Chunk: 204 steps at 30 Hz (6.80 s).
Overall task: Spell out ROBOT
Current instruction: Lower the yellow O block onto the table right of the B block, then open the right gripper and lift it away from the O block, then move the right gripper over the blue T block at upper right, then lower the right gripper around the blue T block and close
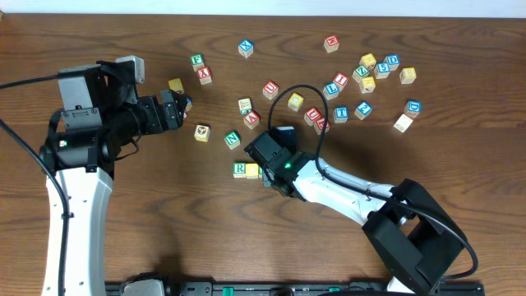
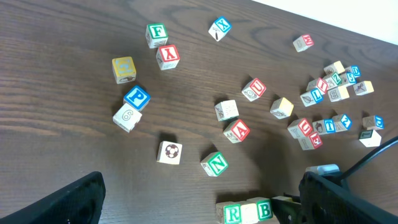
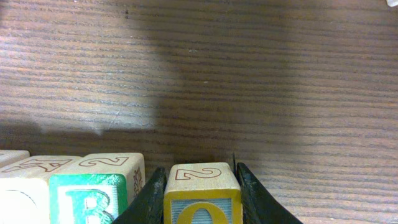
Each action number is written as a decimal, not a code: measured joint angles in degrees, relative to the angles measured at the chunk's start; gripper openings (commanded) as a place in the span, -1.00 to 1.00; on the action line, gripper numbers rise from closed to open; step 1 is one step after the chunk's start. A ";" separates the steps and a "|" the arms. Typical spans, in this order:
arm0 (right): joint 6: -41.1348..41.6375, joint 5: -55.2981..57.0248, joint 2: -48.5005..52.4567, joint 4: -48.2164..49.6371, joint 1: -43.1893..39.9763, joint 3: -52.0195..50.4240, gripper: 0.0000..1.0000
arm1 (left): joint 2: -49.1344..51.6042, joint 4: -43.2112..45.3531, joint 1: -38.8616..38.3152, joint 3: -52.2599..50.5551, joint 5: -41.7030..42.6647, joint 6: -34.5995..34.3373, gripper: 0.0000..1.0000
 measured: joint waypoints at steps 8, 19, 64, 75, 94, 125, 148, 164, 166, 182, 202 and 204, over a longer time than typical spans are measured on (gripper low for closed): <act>0.00 0.02 0.72 0.59 0.00 0.00 -0.74 | 0.00 -0.02 0.00 0.00 0.00 0.00 0.96; 0.02 0.02 0.87 0.61 -0.02 0.00 -0.34 | 0.00 0.00 0.00 0.00 0.00 0.00 0.95; 0.22 3.26 0.92 0.59 -0.02 0.42 -0.10 | 0.00 -0.02 0.00 0.00 0.00 0.00 0.95; -1.86 5.18 -0.11 -2.12 -0.24 5.62 -0.05 | 0.00 -0.02 0.00 0.00 0.00 0.00 0.95; -10.64 1.99 -1.49 -21.55 -21.66 31.32 0.34 | 0.00 0.00 0.00 0.00 0.00 0.00 0.96; -21.31 -10.95 13.64 -24.22 -33.22 31.50 0.38 | 0.00 -0.02 0.00 0.00 0.00 0.00 0.96; -21.70 -10.97 16.35 -22.88 -33.22 31.50 0.05 | 0.00 -0.02 0.00 0.00 0.00 0.00 0.96; -21.62 -11.10 19.74 -21.79 -32.26 31.50 -0.11 | 0.00 -0.02 0.00 0.00 0.00 0.00 0.95; -21.55 -11.21 19.78 -21.49 -32.13 31.52 -0.13 | 0.00 0.00 0.00 0.00 0.00 0.00 0.96; -21.53 -10.49 19.78 -21.11 -31.98 31.52 -0.41 | 0.00 -0.02 0.00 0.00 0.00 0.00 0.96; -21.51 -9.81 19.89 -25.22 -31.98 35.89 -0.59 | 0.00 0.00 0.00 0.00 0.00 0.00 0.96; -21.51 -9.25 19.87 -26.45 -31.98 37.42 -0.63 | 0.00 -0.02 0.00 0.00 0.00 0.00 0.96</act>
